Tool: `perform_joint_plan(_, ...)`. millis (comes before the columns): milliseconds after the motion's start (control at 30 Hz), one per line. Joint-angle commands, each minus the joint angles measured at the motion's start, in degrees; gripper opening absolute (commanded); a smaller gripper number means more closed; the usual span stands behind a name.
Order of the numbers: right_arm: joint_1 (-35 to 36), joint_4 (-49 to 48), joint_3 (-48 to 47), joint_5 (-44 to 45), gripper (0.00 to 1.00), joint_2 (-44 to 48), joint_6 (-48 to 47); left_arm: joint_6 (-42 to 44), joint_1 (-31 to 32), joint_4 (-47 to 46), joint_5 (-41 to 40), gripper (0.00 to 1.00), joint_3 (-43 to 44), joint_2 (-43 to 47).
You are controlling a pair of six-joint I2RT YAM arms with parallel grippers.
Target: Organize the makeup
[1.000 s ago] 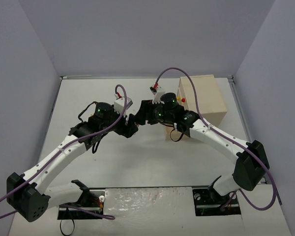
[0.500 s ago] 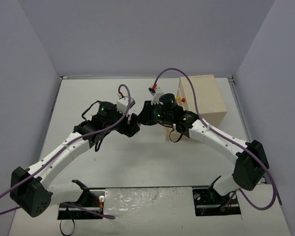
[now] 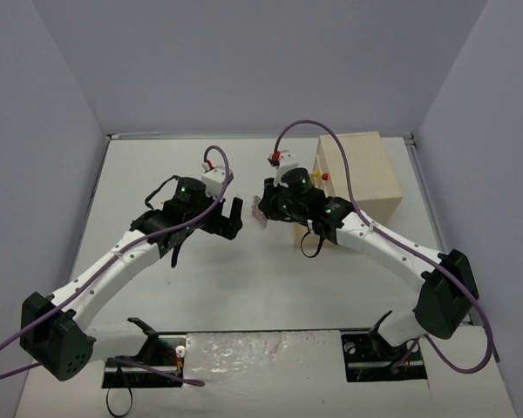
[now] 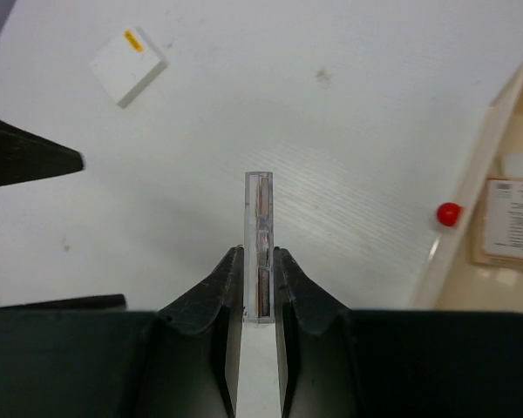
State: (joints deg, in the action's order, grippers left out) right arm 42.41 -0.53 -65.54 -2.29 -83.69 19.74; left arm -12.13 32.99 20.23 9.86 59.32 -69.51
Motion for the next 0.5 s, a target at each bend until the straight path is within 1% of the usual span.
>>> perform_joint_plan(0, -0.6, -0.9, -0.6, 19.3, 0.0, 3.7, -9.5, -1.5, -4.8, 5.1, -9.2, 0.97, 4.0, 3.1)
perform_joint_plan(167, -1.1, -1.7, 0.0, 30.9, 0.0, 0.6, -14.2, -3.9, -14.3, 8.8, -14.4, 0.97, 2.7, 5.5)
perform_joint_plan(300, -1.8, -4.8, 0.3, 37.4, 0.0, -3.9, -17.0, -4.6, -19.7, 8.4, -17.1, 0.97, -0.2, 7.3)
perform_joint_plan(467, -2.6, -7.7, -0.2, 41.0, 0.0, -10.2, -19.1, -4.9, -21.1, 7.0, -17.7, 0.97, -3.2, 7.3)
